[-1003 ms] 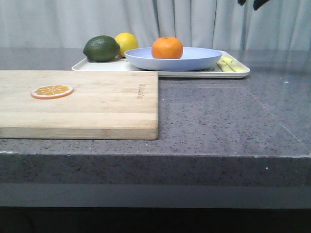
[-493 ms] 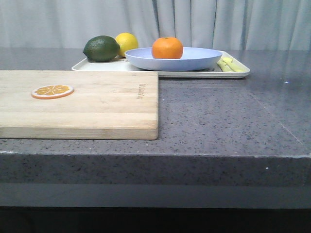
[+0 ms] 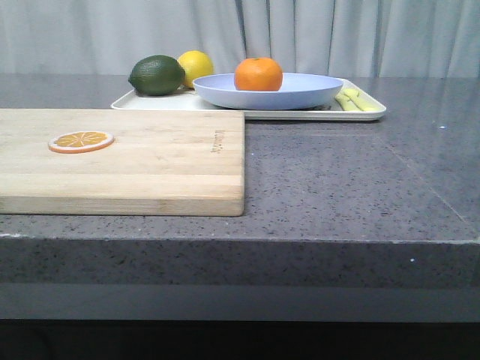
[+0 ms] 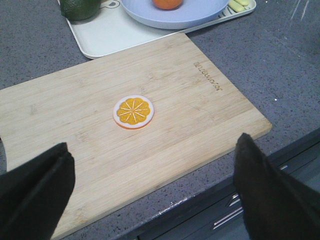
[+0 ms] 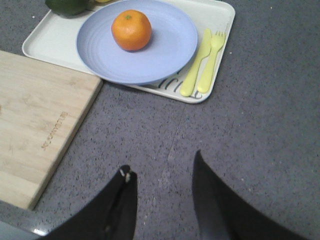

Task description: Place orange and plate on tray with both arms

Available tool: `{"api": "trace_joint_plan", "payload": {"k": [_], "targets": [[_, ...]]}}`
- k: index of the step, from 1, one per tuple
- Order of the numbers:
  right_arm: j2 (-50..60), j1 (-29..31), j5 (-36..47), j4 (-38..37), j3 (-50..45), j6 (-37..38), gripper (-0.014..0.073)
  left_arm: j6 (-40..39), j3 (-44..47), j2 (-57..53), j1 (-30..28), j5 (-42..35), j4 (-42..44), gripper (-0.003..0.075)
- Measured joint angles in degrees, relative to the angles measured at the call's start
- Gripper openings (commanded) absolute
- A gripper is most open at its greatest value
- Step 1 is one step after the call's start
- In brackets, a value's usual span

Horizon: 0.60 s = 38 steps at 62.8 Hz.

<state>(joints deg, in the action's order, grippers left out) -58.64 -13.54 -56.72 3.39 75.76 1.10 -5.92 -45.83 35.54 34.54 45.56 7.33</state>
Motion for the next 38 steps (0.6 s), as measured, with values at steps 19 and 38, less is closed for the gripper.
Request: {"api": "trace_joint_plan", "payload": {"k": [19,38], "targets": [[19.3,0.0,4.6,-1.0,-18.4,0.0,0.03,0.0,0.0,0.0,0.0,0.0,0.0,0.0618],[33.9,0.0,6.7,-2.6,-29.1,0.0,0.03,0.0,0.0,0.0,0.0,0.0,0.0,0.0618]]}}
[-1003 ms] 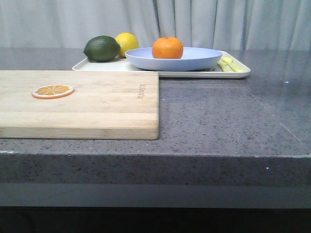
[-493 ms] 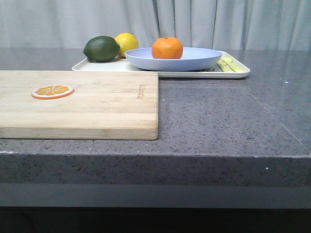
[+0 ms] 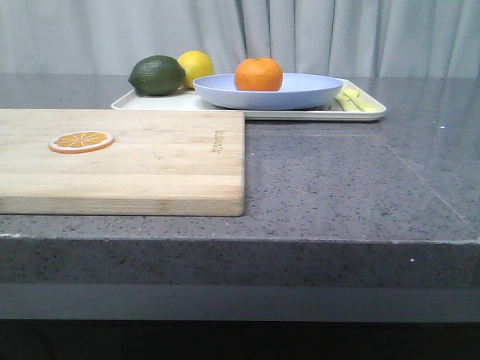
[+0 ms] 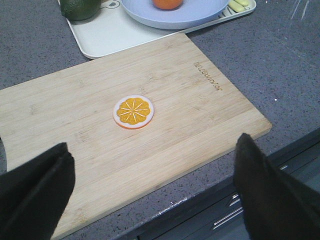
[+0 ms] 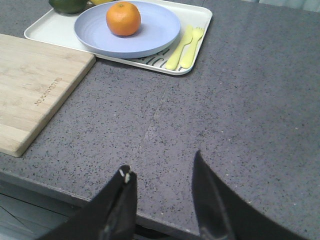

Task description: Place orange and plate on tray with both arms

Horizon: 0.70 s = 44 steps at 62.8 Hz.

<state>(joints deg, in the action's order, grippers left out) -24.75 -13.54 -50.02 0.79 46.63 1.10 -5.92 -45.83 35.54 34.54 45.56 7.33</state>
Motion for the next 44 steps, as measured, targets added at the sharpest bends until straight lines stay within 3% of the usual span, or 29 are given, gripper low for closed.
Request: {"api": "trace_joint_plan", "payload": {"k": [44], "targets": [[1.5,0.0,0.0,-0.1,-0.4,0.0,0.03,0.0,0.0,0.0,0.0,0.0,0.0,0.0618]]}}
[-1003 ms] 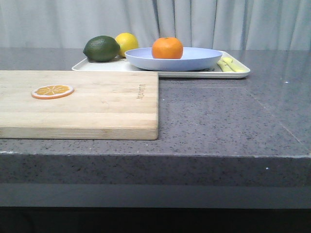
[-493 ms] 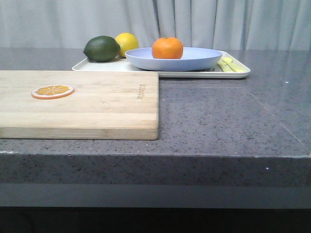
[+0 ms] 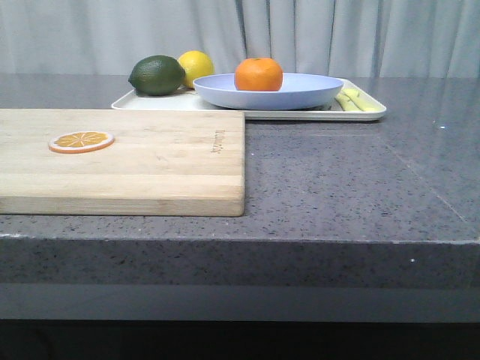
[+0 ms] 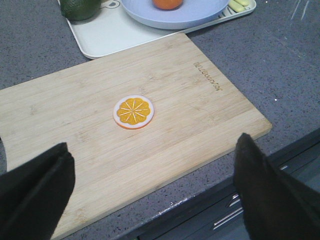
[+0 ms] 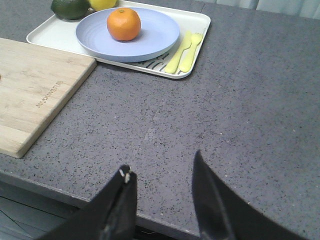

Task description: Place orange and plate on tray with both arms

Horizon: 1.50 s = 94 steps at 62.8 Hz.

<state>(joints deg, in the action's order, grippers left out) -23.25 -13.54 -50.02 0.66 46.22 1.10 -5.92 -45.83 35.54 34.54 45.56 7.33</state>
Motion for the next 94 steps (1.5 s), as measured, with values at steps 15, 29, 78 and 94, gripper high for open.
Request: {"api": "trace_joint_plan", "payload": {"k": [15,29,78,94], "targets": [[0.0,0.0,0.0,0.0,0.0,0.0,0.0177,0.0,0.0,0.0,0.0,0.0,0.0,0.0591],[0.0,0.0,0.0,0.0,0.0,0.1,-0.0087,0.0,0.0,0.0,0.0,0.0,0.0,0.0245],[0.0,0.0,0.0,0.0,0.0,0.0,-0.0118,0.0,0.0,0.0,0.0,0.0,0.0,-0.002],[0.0,0.0,0.0,0.0,0.0,0.1,-0.0118,0.0,2.6,-5.0,-2.0,-0.9,-0.1,-0.002]]}}
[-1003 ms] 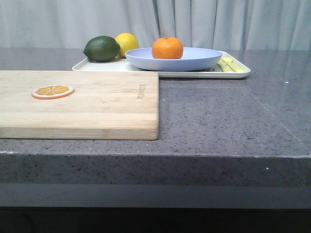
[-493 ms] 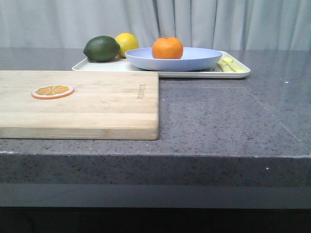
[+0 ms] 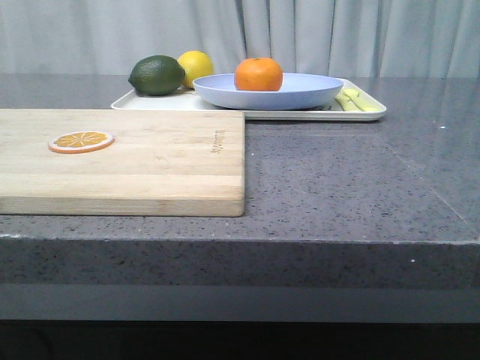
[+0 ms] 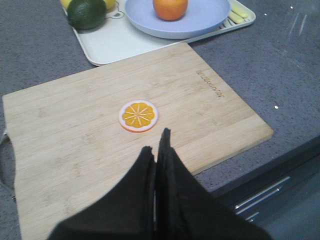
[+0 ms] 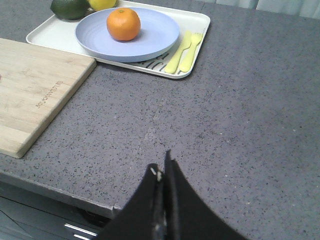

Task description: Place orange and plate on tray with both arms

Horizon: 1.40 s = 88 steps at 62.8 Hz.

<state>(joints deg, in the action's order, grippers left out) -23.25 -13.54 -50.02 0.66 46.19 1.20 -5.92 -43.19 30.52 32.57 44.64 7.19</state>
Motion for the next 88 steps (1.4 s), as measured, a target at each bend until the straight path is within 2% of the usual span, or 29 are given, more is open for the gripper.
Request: {"api": "trace_joint_plan", "payload": {"k": [10,23,32,47,56,88], "targets": [[0.0,0.0,0.0,0.0,0.0,0.0,-0.0118,0.0,6.7,-7.9,-7.5,-3.1,1.0,-0.002],[0.0,0.0,0.0,0.0,0.0,0.0,-0.0118,0.0,21.6,-20.1,-18.3,-19.2,0.1,-0.002],[0.0,0.0,0.0,0.0,0.0,-0.1,-0.0118,0.0,32.0,-27.5,-22.9,-27.4,-4.4,-0.002],[0.0,0.0,0.0,0.0,0.0,-0.1,-0.0118,0.0,42.7,-30.7,-24.4,-36.1,-6.6,-0.002],[0.0,0.0,0.0,0.0,0.0,-0.1,-0.0118,0.0,43.6,-30.7,-24.8,-40.8,-6.7,-0.002],[0.0,0.0,0.0,0.0,0.0,-0.1,-0.0118,0.0,43.6,-30.7,-24.8,-42.3,-8.8,-0.002]]}}
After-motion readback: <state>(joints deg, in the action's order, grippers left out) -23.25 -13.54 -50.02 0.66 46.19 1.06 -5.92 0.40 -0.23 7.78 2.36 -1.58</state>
